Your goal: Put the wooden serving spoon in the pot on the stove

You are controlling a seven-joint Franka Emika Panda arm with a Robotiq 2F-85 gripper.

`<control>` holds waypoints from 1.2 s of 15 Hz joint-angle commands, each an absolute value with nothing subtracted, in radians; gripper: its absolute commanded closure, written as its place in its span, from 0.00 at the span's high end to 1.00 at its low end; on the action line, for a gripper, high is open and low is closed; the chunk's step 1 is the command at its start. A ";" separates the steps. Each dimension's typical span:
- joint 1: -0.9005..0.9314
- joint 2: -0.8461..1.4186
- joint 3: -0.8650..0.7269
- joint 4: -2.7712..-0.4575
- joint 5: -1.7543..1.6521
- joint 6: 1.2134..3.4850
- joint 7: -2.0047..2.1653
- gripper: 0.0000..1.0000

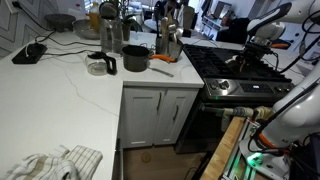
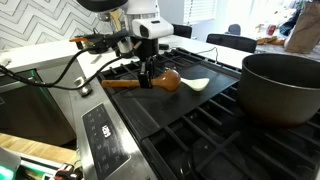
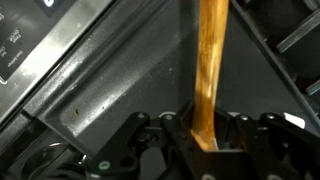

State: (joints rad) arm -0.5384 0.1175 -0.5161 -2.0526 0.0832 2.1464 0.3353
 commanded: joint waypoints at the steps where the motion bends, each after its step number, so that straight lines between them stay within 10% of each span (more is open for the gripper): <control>1: -0.530 0.078 -0.527 -2.085 0.049 2.151 0.360 0.03; 18: -0.600 0.077 -0.585 -1.875 0.152 2.163 0.323 0.10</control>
State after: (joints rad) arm -0.5991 0.0762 -0.5864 -1.8769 0.1519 2.1648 0.3231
